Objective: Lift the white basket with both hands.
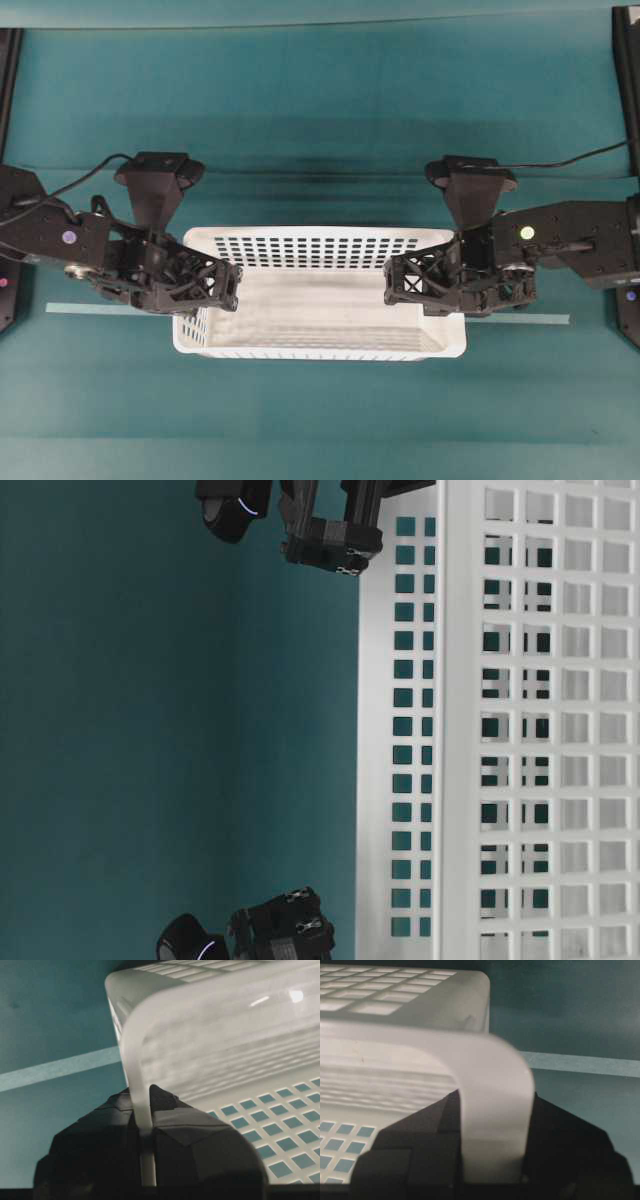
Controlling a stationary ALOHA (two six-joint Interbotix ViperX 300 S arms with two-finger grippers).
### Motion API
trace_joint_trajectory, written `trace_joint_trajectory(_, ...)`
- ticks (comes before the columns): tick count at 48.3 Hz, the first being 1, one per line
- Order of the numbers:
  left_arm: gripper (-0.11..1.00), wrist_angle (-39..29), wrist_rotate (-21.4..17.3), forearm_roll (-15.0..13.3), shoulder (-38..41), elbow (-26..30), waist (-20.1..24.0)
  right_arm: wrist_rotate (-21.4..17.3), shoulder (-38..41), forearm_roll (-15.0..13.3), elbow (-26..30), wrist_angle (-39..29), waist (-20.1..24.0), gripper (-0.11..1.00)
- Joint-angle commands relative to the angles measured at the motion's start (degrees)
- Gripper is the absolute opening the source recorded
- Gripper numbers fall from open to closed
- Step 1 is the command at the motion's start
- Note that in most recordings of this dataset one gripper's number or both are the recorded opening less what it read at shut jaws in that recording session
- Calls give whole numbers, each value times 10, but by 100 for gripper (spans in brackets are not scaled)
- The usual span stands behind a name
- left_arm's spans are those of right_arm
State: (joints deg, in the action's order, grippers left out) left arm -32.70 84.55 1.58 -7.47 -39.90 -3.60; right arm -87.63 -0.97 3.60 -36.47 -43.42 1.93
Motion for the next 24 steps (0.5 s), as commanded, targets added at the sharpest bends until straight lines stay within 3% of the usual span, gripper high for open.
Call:
trace_joint_trajectory(1,-3,29,-12,4,-4,-4,-6,12,7,-9,-11,7,6,16)
trace_joint_trajectory(24,-3,40,-15,4,-5,-10,-6,16,6,-24,-18,62,7,16)
